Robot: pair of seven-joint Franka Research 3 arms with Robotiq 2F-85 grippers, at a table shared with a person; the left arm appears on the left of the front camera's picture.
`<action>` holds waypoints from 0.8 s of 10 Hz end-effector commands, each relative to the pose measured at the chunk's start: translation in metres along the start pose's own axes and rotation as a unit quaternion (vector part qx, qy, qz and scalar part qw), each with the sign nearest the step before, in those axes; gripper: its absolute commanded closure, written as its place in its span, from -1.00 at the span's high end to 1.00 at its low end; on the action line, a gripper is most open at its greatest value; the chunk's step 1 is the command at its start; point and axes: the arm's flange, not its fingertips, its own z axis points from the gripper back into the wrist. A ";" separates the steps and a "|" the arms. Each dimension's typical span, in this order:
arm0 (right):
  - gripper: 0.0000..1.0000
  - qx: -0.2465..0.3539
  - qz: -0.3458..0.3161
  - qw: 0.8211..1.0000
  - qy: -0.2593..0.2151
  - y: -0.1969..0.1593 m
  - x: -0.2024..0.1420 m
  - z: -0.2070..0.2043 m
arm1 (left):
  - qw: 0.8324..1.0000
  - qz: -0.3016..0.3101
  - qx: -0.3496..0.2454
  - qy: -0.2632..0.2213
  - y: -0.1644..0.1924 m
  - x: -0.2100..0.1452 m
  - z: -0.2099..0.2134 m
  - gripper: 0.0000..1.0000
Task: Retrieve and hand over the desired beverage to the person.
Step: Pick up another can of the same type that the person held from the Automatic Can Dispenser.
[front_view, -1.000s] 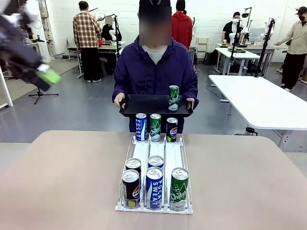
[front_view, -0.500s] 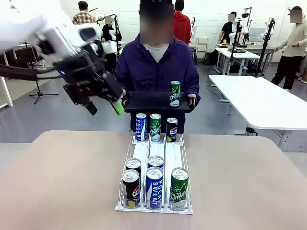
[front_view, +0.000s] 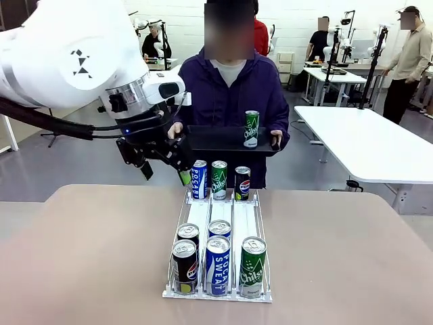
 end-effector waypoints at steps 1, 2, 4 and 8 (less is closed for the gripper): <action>1.00 0.002 0.005 1.000 0.005 -0.002 0.001 -0.001 | 1.000 0.004 -0.003 -0.005 0.000 -0.003 0.007 1.00; 1.00 0.002 0.005 1.000 0.005 -0.002 0.001 -0.001 | 1.000 0.004 -0.003 -0.005 0.000 -0.003 0.007 1.00; 1.00 0.002 0.005 1.000 0.005 -0.002 0.001 -0.001 | 1.000 0.004 -0.003 -0.005 0.000 -0.003 0.007 1.00; 1.00 0.002 0.005 1.000 0.005 -0.002 0.001 -0.001 | 1.000 0.004 -0.003 -0.005 0.000 -0.003 0.007 1.00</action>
